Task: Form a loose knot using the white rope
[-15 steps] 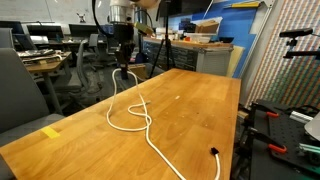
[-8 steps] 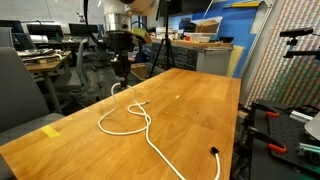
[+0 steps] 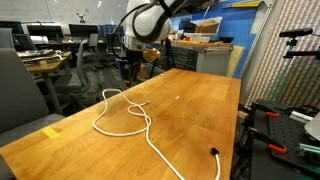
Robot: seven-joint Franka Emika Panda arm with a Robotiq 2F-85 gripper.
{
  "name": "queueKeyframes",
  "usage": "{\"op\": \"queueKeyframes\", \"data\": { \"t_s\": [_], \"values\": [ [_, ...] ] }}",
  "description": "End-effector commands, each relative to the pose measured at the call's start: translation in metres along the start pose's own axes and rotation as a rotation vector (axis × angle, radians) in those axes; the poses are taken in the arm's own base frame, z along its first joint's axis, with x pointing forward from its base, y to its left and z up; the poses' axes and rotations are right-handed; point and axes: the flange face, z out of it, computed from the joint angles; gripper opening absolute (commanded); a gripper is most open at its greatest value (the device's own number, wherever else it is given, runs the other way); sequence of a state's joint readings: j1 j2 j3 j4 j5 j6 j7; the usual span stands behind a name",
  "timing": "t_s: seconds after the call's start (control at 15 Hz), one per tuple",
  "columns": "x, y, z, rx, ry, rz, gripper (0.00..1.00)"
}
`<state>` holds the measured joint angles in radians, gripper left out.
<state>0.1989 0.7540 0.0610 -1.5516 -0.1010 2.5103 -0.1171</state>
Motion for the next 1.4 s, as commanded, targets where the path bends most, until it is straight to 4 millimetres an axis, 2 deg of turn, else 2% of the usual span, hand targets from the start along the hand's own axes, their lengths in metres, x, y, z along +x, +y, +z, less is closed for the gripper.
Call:
{"op": "queueKeyframes", "data": {
  "t_s": [0.0, 0.2, 0.33, 0.4, 0.47, 0.53, 0.6, 0.93, 1.07, 1.2, 1.27, 1.33],
  "values": [
    [-0.019, 0.029, -0.011, -0.141, 0.124, 0.02, 1.0],
    [-0.037, 0.05, -0.005, -0.241, 0.13, -0.021, 1.0],
    [-0.052, 0.059, -0.004, -0.303, 0.07, -0.127, 1.0],
    [-0.059, 0.064, -0.009, -0.333, 0.01, -0.167, 1.0],
    [-0.045, 0.063, 0.012, -0.287, 0.056, -0.106, 0.99],
    [-0.05, 0.066, 0.011, -0.307, 0.036, -0.127, 1.0],
    [-0.056, 0.074, -0.004, -0.308, -0.07, -0.194, 1.0],
    [-0.069, 0.091, -0.034, -0.138, -0.17, -0.422, 1.0],
    [-0.075, 0.1, -0.037, -0.056, -0.187, -0.492, 1.0],
    [-0.079, 0.097, -0.029, 0.062, -0.218, -0.507, 1.0],
    [-0.076, 0.101, -0.026, -0.026, -0.203, -0.471, 1.0],
    [-0.08, 0.101, -0.024, 0.013, -0.217, -0.483, 1.0]
  ]
}}
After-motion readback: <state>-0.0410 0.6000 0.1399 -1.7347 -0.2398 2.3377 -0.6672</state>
